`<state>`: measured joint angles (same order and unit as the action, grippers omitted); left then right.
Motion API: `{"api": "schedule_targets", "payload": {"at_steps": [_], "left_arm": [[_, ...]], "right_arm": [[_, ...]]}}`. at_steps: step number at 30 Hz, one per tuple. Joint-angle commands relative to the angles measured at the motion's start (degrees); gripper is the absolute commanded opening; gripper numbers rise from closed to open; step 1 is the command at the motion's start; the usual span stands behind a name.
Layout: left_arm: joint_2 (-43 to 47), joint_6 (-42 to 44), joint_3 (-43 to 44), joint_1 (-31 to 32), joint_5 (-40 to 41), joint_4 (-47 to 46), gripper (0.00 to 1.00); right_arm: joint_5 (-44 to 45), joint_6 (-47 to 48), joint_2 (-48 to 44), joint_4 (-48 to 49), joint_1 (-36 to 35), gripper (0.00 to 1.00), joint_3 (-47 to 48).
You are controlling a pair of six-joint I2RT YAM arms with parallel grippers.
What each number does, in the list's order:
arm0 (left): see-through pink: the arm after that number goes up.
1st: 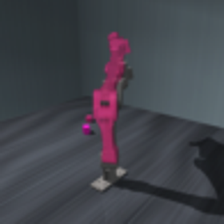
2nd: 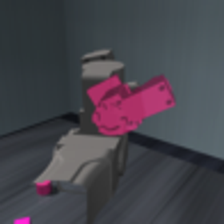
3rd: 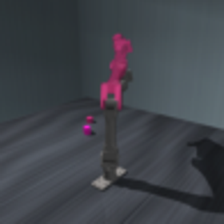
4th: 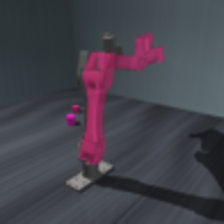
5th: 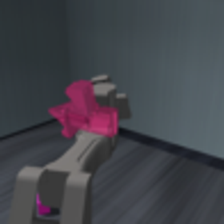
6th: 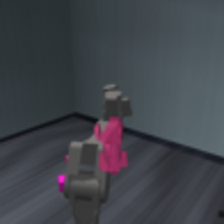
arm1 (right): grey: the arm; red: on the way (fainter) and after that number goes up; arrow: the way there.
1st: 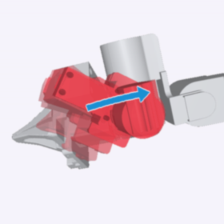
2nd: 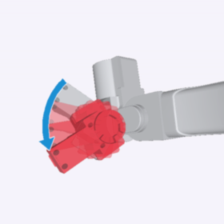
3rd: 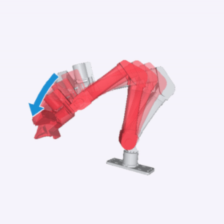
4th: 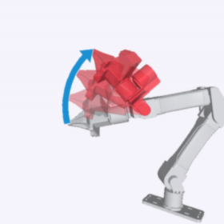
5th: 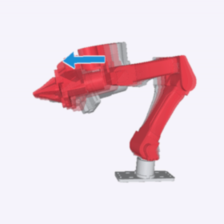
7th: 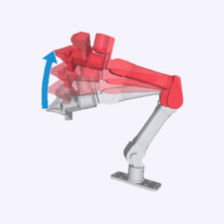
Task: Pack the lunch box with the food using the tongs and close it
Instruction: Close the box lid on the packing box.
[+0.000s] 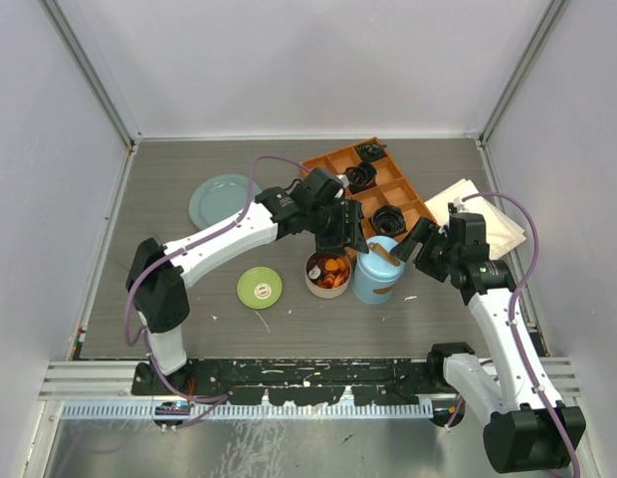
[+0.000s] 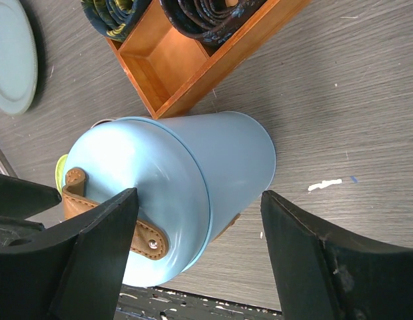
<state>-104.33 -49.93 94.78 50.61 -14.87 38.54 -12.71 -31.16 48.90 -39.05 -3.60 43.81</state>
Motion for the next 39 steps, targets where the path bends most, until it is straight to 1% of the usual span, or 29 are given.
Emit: {"api": "schedule_targets", "payload": {"at_steps": [1, 4, 8, 12, 16, 19, 23, 25, 32, 35, 37, 39], "left_arm": [[-0.6, -1.2, 1.0, 0.5, -2.7, -4.3, 0.6], [-3.1, -0.4, 2.3, 0.5, -2.1, 1.2, 0.51], [-3.1, 0.1, -0.8, 0.5, 0.3, 1.4, 0.4], [-4.7, 1.0, -1.4, 0.5, 0.4, 2.8, 0.39], [-5.6, 2.1, -1.0, 0.5, 2.2, 4.2, 0.37], [-6.4, 3.5, 0.4, 0.4, 3.8, 6.3, 0.32], [-7.1, 5.0, 0.4, 0.4, 4.2, 7.1, 0.24], [-7.1, 5.5, -0.8, 0.4, 3.6, 6.8, 0.22], [-6.2, 5.6, -7.1, 1.2, 0.8, 2.9, 0.21], [-6.8, 6.4, -6.7, 1.5, -0.6, 2.9, 0.23], [-6.9, 6.6, -6.4, 1.6, -0.6, 2.9, 0.25], [-7.3, 6.8, -5.4, 1.7, -0.8, 3.2, 0.26]], "right_arm": [[1.0, 2.1, 0.6, -2.9, 0.1, 0.79, 0.1], [2.0, 2.2, 0.7, -2.8, 0.1, 0.79, 0.0], [3.1, 2.3, 1.4, -2.4, 0.0, 0.79, -0.7], [3.3, 2.8, 2.8, -2.0, 0.1, 0.79, -1.2], [4.7, 3.3, 4.1, -1.8, 0.1, 0.82, -0.5], [6.5, 4.0, 5.6, -1.8, 0.1, 0.82, 0.9], [4.1, 4.5, 7.5, -2.8, 0.1, 0.81, 0.7], [3.9, 4.5, 6.6, -3.6, 0.1, 0.8, -0.2], [0.3, 1.3, 0.4, -3.5, 0.1, 0.79, -2.6], [0.1, -0.4, -0.8, -5.1, 0.0, 0.79, -3.1], [-0.9, -2.3, -1.7, -4.0, 0.1, 0.77, -5.2], [0.2, -4.3, -1.6, -3.4, 0.1, 0.72, -7.7]]}}
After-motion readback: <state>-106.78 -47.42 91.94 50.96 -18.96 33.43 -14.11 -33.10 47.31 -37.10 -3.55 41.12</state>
